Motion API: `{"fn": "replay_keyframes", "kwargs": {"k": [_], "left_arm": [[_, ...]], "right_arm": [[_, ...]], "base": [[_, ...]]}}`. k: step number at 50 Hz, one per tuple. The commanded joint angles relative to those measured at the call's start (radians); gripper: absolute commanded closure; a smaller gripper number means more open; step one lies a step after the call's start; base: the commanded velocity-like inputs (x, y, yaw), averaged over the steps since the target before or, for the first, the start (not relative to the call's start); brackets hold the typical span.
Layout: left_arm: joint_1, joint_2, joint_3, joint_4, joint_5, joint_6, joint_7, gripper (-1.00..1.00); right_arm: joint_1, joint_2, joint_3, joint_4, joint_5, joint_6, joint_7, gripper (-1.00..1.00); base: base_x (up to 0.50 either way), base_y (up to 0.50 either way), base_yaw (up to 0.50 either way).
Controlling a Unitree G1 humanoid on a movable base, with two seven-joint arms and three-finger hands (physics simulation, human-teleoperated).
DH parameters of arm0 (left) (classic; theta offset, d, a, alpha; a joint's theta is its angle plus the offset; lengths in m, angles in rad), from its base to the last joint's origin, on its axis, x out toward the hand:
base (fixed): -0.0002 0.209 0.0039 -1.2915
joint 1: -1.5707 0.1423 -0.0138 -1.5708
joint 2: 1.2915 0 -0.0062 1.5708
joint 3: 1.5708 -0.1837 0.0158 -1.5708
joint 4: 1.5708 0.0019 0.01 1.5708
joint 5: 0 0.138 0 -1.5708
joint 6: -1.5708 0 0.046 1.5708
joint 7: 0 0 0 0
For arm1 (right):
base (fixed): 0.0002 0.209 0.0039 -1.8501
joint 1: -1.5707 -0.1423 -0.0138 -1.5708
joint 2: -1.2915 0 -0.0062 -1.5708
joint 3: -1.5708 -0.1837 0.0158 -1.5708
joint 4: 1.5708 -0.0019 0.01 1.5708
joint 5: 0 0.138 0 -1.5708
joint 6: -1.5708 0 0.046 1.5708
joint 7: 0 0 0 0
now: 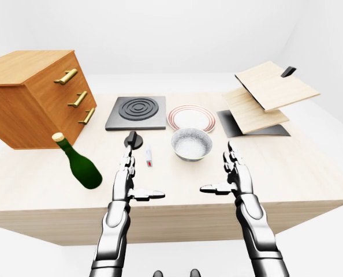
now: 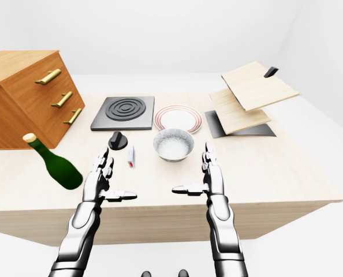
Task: Pick up the cream cheese and put it in the bowl.
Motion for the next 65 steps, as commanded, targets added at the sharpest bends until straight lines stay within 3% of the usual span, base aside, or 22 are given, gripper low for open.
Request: {"fn": "replay_keyframes", "kwargs": {"k": [1,2,10,17,21,23,28,32,34,46,65], "left_arm": [[0.001,-0.004,0.0,-0.001,-0.004,-0.001,-0.001,-1.0],[0.001,-0.004,0.0,-0.001,-0.004,0.0,-0.001,-1.0],[0.001,-0.004,0.0,-0.002,-0.005,-0.001,0.0,-1.0],[0.001,-0.004,-0.001,0.001,-0.004,-0.006,0.001,-1.0],[-0.005,-0.005,0.0,0.029,-0.001,-0.025,0.003,-1.0],[-0.006,-0.004,0.0,0.029,-0.001,-0.024,0.003,-1.0],[-0.008,-0.004,0.0,0.029,-0.001,-0.024,0.004,-1.0],[-0.016,-0.002,0.003,0.054,-0.007,-0.045,-0.002,-1.0],[-0.028,-0.001,0.005,0.075,-0.007,-0.058,-0.004,-1.0],[-0.233,0.018,0.024,0.396,0.022,-0.058,0.061,-1.0],[-0.374,0.031,0.031,0.63,0.038,-0.058,0.135,-1.0]], "right_arm": [[0.0,-0.007,-0.002,0.002,-0.004,-0.006,-0.001,-1.0],[0.0,-0.007,0.0,0.008,-0.01,-0.018,-0.001,-1.0],[-0.001,-0.005,0.006,0.012,-0.029,-0.017,-0.01,-1.0],[0.0,-0.006,-0.004,-0.004,0.003,0.004,0.005,-1.0],[-0.001,-0.006,-0.003,0.005,0.0,-0.004,0.003,-1.0],[0.005,-0.005,0.0,0.004,-0.01,-0.021,0.0,-1.0],[0.006,-0.005,0.003,0.005,-0.01,-0.019,0.004,-1.0],[0.007,-0.004,0.004,0.004,-0.009,-0.019,0.008,-1.0],[0.012,-0.003,0.007,-0.004,-0.009,-0.017,0.011,-1.0],[0.021,0.002,0.022,-0.009,-0.014,-0.035,0.03,-1.0],[0.036,0.005,0.033,-0.01,-0.008,-0.058,0.065,-1.0]], "base": [[0.0,0.0,0.0],[0.0,0.0,0.0],[0.0,0.0,0.0],[0.14,0.0,0.0],[0.5,0.0,0.0],[0.37,0.0,0.0],[0.05,0.0,0.0],[0.0,0.0,0.0],[0.0,0.0,0.0],[0.0,0.0,0.0],[0.0,0.0,0.0]]}}
